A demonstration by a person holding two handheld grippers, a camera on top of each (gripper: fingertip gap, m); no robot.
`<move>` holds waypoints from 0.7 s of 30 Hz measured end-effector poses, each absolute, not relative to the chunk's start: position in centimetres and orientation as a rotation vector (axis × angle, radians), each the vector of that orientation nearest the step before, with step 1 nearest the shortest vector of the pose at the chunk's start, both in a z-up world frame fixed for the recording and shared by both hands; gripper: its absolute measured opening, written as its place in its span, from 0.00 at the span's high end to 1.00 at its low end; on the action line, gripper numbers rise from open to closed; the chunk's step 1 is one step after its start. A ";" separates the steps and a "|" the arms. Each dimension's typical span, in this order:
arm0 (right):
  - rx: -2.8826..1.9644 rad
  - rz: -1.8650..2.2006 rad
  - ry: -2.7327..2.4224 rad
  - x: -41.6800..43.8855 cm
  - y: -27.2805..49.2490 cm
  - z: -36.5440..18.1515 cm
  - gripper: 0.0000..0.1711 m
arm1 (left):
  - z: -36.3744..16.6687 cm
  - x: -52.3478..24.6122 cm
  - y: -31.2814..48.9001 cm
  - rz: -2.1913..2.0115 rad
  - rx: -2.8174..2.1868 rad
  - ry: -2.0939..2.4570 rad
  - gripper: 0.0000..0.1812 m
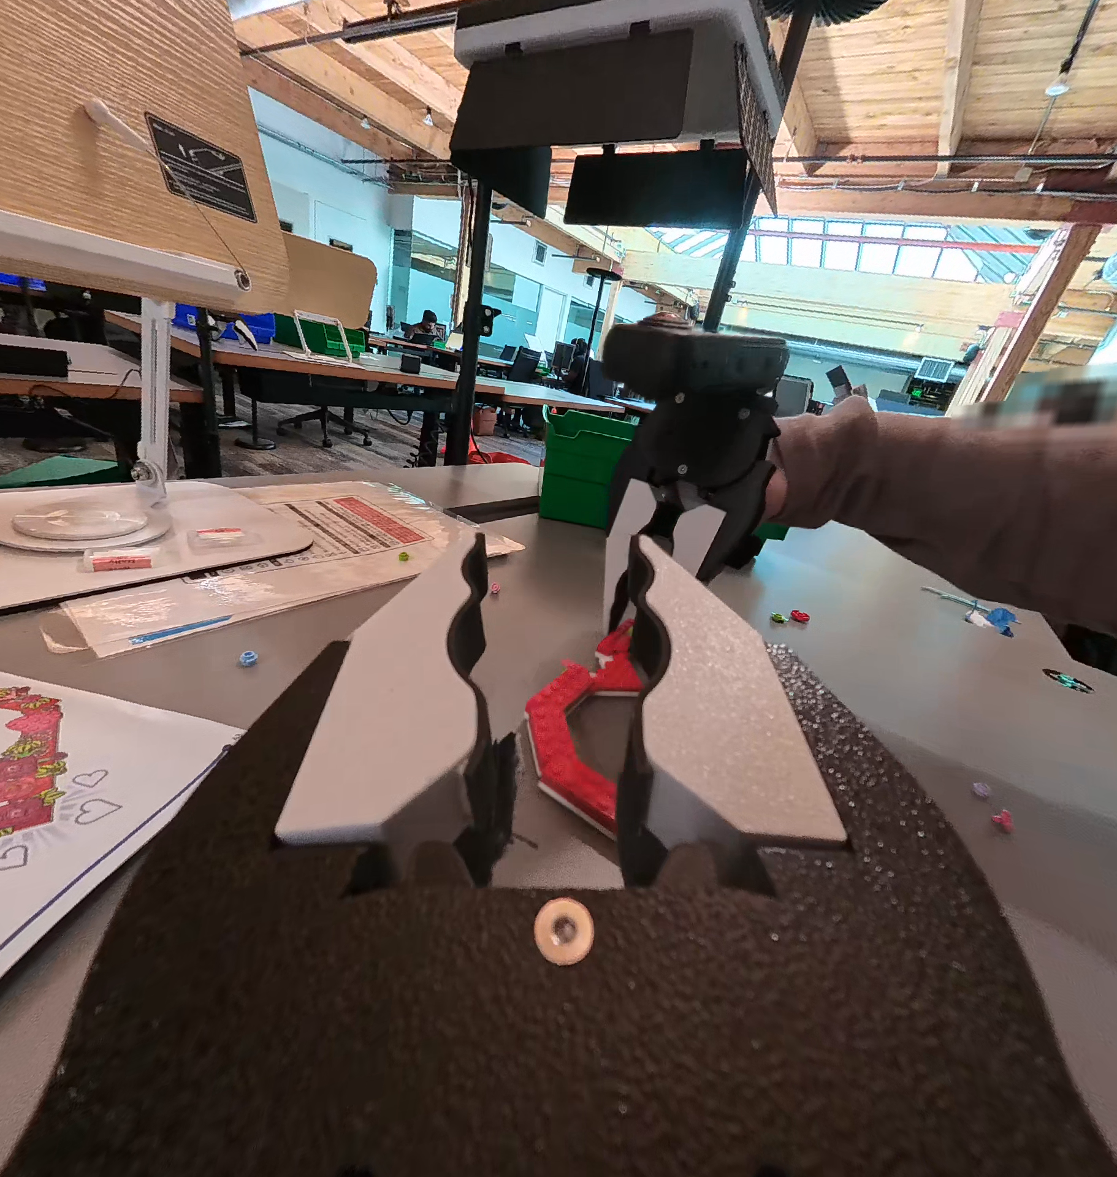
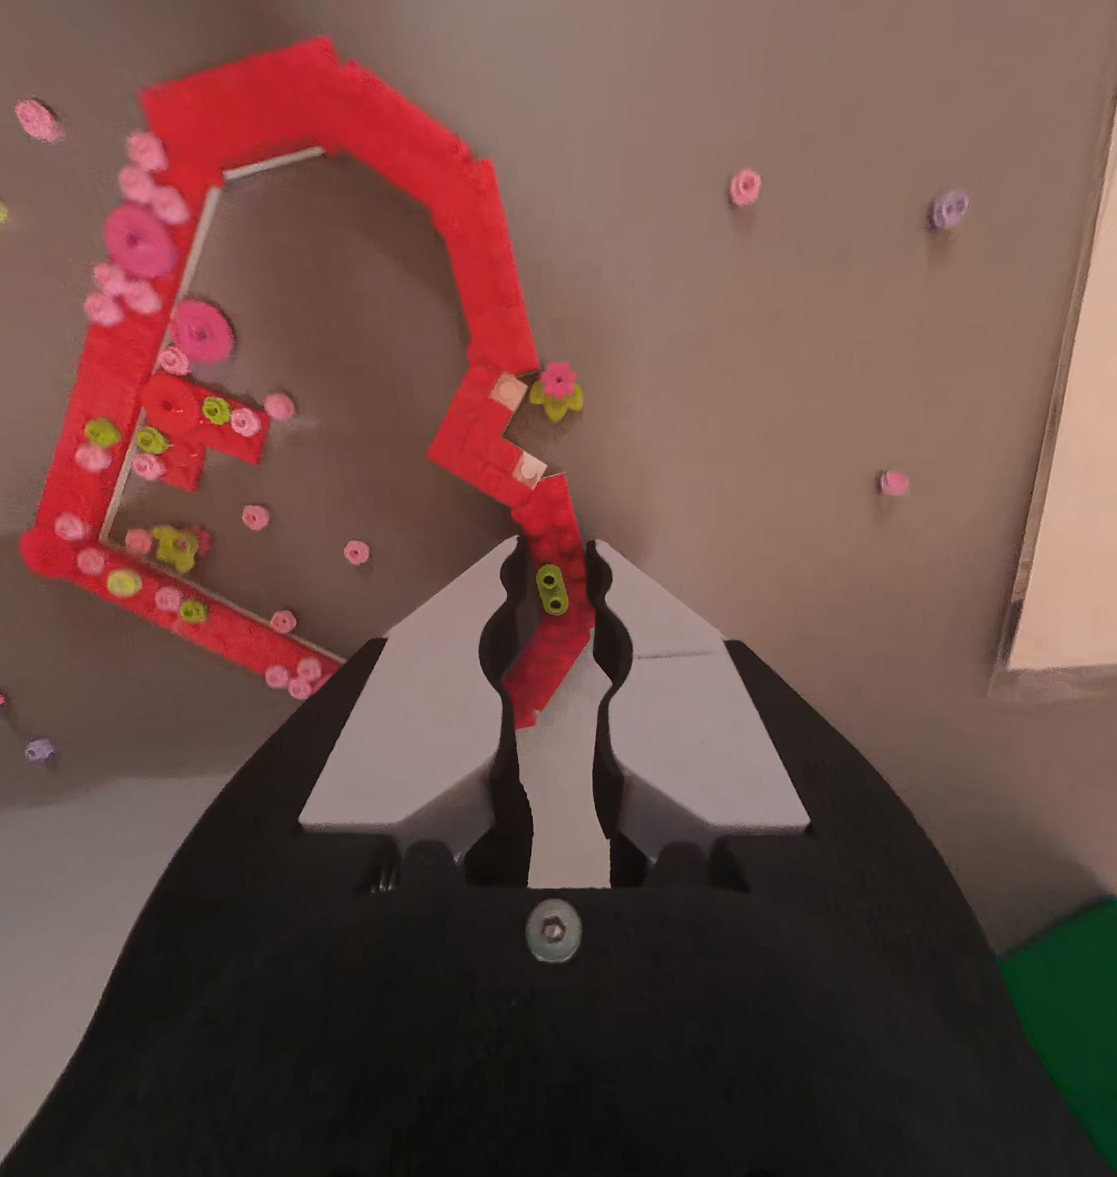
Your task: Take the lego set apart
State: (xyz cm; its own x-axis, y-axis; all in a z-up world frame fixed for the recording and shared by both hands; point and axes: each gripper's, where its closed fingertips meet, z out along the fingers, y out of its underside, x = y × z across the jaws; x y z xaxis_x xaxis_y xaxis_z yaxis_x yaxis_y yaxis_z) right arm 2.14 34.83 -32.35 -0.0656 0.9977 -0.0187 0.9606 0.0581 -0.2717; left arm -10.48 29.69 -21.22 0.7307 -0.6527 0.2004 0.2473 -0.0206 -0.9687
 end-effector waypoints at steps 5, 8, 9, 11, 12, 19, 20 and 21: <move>-2.147 0.506 -2.031 4.3 34.4 -32.0 0.91 | -21.2 -10.5 29.7 -0.750 -1.422 0.355 0.78; -2.190 0.666 -1.943 5.2 33.5 -31.3 0.91 | -21.3 -10.5 29.7 -0.753 -1.425 0.357 0.78; -2.198 0.706 -1.914 5.5 33.3 -31.0 0.91 | -21.3 -10.5 29.7 -0.752 -1.424 0.357 0.78; -2.210 0.766 -1.848 6.4 33.2 -30.5 0.91 | -21.3 -10.5 29.7 -0.753 -1.424 0.357 0.78; -2.217 0.787 -1.809 6.9 33.2 -30.2 0.91 | -21.3 -10.5 29.7 -0.755 -1.425 0.359 0.78; -2.225 0.841 -1.516 11.5 34.4 -28.6 0.91 | -21.3 -10.5 29.8 -0.763 -1.425 0.357 0.78; -2.230 0.828 -1.485 12.3 34.7 -28.6 0.91 | -21.3 -10.5 29.8 -0.764 -1.426 0.356 0.78; -2.238 0.808 -1.460 13.1 34.9 -28.6 0.91 | -21.3 -10.5 29.8 -0.765 -1.426 0.355 0.78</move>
State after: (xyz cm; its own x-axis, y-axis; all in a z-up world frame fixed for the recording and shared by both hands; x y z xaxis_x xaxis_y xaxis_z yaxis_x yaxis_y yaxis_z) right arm 13.07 34.91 -28.60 0.3067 0.9125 -0.2706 0.7139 -0.4086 -0.5687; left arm -10.47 29.77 -21.30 0.7188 -0.6603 0.2175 0.2595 -0.0355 -0.9651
